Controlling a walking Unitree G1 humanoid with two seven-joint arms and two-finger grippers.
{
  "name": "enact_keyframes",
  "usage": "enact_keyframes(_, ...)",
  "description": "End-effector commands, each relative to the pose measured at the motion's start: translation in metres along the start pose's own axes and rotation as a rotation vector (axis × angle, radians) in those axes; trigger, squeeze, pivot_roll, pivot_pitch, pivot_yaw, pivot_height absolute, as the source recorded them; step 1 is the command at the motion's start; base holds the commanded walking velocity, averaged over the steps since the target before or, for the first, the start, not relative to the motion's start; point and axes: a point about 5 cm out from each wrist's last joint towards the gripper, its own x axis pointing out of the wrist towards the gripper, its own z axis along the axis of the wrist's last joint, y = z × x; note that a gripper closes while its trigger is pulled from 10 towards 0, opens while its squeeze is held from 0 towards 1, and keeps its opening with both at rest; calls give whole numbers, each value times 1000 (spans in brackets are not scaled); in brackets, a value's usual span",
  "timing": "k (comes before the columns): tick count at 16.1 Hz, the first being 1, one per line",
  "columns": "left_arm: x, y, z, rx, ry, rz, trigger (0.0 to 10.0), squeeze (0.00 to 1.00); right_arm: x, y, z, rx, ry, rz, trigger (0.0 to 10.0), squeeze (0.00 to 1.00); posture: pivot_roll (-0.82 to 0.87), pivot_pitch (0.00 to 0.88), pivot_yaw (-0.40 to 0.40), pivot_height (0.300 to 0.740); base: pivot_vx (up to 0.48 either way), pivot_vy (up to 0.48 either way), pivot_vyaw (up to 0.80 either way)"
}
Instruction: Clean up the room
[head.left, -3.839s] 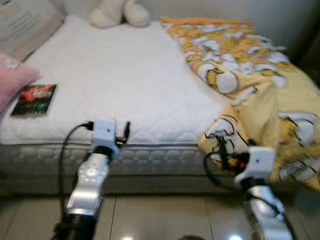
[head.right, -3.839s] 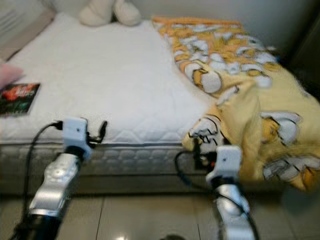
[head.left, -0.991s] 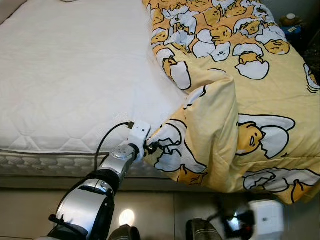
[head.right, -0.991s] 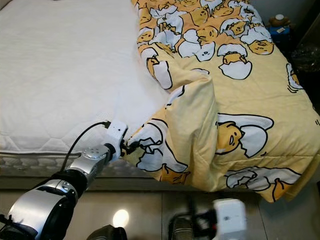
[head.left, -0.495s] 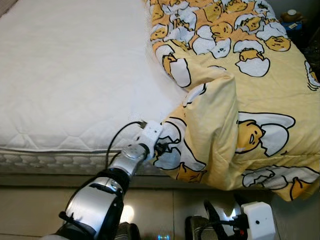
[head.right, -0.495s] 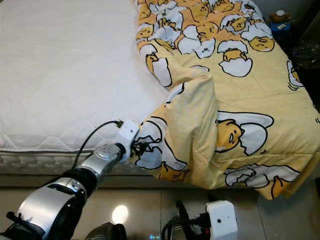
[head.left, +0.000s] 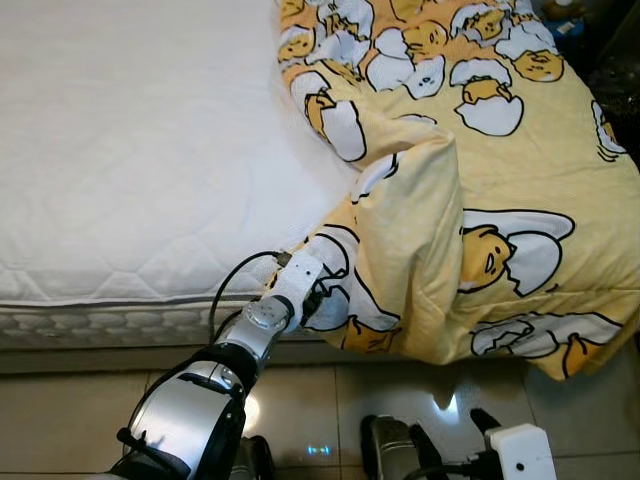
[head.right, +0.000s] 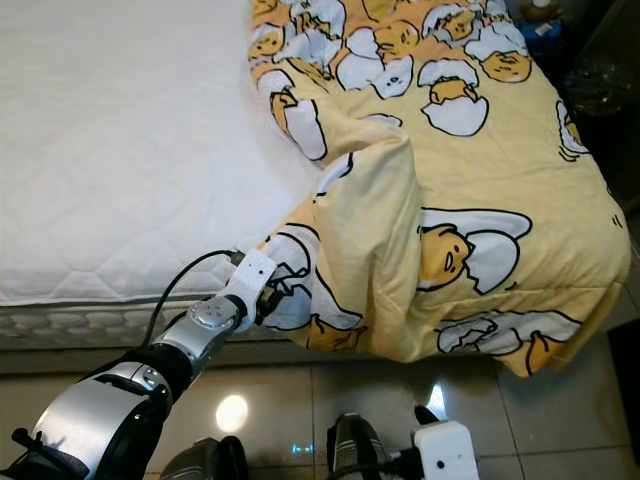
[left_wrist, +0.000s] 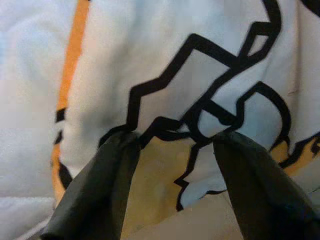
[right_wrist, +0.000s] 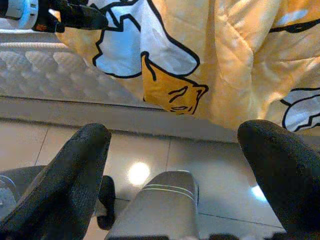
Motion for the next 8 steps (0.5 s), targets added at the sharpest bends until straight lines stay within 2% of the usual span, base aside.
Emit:
enact_keyframes(1, -1, 3, -4, 1, 5, 19, 0, 0, -4, -1, 0, 8, 6, -8, 10000, 0, -432, 214, 41, 714, 0, 0, 0)
enact_keyframes(2, -1, 7, 4, 67, -54, 41, 10000, 0, -3, -1, -2, 11, 5, -12, 10000, 0, -420, 199, 54, 714, 0, 0, 0)
enact_keyframes(3, -2, 10, 8, 94, -102, 59, 10000, 0, -1, 0, -4, 14, 5, -13, 10000, 0, -409, 189, 61, 714, 0, 0, 0)
enact_keyframes(4, -4, 16, 11, 70, -137, 81, 10000, 0, 0, 3, -6, 14, 3, -1, 10000, 0, -400, 184, 64, 714, 0, 0, 0)
enact_keyframes(5, -7, 26, 12, 23, -164, 125, 10000, 1000, 2, 5, -8, 15, 6, 14, 10000, 0, -382, 176, 63, 714, 0, 0, 0)
enact_keyframes(6, -7, 26, 12, 23, -164, 125, 10000, 1000, 2, 5, -8, 15, 6, 14, 10000, 0, -382, 176, 63, 714, 0, 0, 0)
enact_keyframes(8, -10, 46, 3, -27, -105, 189, 10000, 1000, 7, 7, -11, 9, 17, 49, 10000, 0, -358, 169, 56, 714, 0, 0, 0)
